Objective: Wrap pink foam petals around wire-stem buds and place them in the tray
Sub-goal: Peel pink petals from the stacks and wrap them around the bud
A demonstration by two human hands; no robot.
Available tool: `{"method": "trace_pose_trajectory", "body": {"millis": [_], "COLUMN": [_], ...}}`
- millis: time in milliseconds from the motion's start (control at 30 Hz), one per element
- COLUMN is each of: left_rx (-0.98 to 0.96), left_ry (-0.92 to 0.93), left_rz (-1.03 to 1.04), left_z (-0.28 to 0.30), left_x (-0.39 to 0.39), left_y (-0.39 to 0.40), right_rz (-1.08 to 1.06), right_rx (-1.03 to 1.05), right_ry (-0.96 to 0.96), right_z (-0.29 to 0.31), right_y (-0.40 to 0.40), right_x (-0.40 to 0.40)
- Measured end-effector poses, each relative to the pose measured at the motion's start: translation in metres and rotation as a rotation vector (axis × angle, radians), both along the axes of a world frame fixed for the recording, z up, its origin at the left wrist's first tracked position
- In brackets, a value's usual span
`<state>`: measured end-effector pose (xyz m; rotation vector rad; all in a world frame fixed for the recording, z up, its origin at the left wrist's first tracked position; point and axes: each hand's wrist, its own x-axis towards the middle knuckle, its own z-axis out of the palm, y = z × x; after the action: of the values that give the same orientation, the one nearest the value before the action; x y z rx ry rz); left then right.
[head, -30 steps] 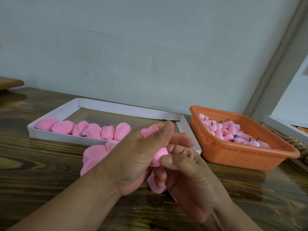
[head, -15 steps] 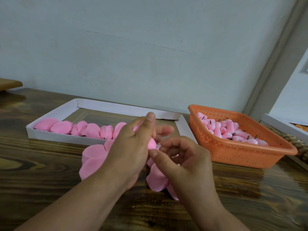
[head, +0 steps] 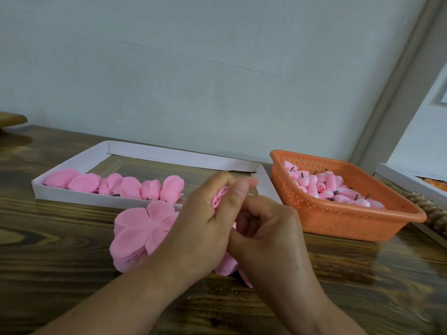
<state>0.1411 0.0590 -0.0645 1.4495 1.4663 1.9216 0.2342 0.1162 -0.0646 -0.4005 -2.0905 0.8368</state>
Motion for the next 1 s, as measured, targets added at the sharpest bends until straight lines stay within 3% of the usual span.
{"method": "trace_pose_trajectory", "body": {"millis": [467,667,767,833,1000], "left_rx": [-0.232,-0.223,-0.116,-0.070,-0.196], "left_ry": [0.172,-0.265,-0.354,-0.415,-0.375], "left_rz": [-0.226,-0.390,-0.281,-0.154,0.120], "left_z": [0.002,-0.004,-0.001,0.008,0.029], "left_x": [-0.008,-0.011,-0.016,-0.025,-0.051], "left_y": [-0.010,0.000,0.006,0.006,0.005], "right_rz": [0.086,0.137,0.097,-0.042,-0.357], "right_rx": [0.054,-0.075,-0.094,-0.082,-0.066], "right_ry": [-0.131,-0.058,-0.039,-0.016,0.014], "right_z": [0.007,0.003,0.004,0.007,0.011], "right_y": [-0.002,0.006,0.015,0.031,0.077], "right_x": [0.007,0.005,0.007,0.011,0.030]}}
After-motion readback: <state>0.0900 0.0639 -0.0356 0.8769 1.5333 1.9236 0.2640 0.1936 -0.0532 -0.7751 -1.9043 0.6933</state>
